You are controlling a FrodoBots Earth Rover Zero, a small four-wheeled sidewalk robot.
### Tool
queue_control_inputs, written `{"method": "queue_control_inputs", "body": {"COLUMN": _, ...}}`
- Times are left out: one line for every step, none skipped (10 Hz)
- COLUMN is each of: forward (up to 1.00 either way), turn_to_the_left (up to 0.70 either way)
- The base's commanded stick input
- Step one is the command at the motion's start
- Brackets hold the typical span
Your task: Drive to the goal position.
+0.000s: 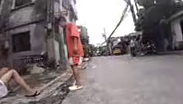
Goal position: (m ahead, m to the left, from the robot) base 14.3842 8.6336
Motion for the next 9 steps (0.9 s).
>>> {"method": "queue_control_inputs", "body": {"forward": 1.0, "turn_to_the_left": -0.27}}
{"method": "queue_control_inputs", "body": {"forward": 1.0, "turn_to_the_left": -0.27}}
{"method": "queue_control_inputs", "body": {"forward": 1.0, "turn_to_the_left": -0.27}}
{"method": "queue_control_inputs", "body": {"forward": 1.0, "turn_to_the_left": -0.03}}
{"method": "queue_control_inputs", "body": {"forward": 1.0, "turn_to_the_left": -0.27}}
{"method": "queue_control_inputs", "body": {"forward": 1.0, "turn_to_the_left": -0.23}}
{"method": "queue_control_inputs", "body": {"forward": 1.0, "turn_to_the_left": -0.04}}
{"method": "queue_control_inputs", "body": {"forward": 1.0, "turn_to_the_left": 0.0}}
{"method": "queue_control_inputs", "body": {"forward": 1.0, "turn_to_the_left": 0.0}}
